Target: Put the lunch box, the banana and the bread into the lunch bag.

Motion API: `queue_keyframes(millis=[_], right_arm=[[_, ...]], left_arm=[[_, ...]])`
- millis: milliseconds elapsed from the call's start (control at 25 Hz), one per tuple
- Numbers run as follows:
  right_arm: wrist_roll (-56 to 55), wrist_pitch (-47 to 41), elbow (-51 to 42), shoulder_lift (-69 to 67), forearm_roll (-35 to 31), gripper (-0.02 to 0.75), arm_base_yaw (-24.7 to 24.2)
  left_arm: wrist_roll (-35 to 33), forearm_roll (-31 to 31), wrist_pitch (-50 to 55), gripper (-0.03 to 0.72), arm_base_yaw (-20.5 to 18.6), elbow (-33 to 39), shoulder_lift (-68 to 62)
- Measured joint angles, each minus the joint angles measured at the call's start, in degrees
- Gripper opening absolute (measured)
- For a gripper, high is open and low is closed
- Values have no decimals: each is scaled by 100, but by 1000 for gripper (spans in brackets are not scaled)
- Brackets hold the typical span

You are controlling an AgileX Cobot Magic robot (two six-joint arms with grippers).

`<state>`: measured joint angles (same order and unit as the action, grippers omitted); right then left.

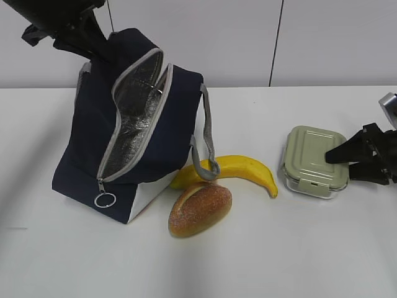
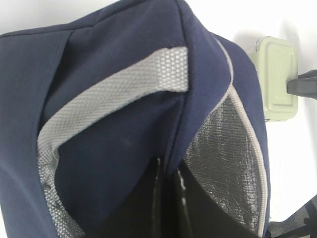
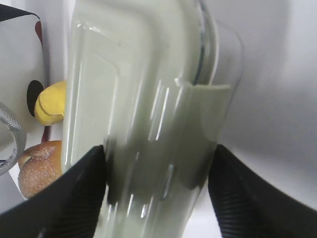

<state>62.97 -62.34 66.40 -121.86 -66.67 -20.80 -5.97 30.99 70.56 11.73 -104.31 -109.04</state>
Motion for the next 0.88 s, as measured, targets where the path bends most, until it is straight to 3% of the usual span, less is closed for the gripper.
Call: queue_keyframes(millis=[880], right_arm=[[84,-259,0,-26,-85,442,0]], left_arm=[[0,2,21,-16,0,0,0]])
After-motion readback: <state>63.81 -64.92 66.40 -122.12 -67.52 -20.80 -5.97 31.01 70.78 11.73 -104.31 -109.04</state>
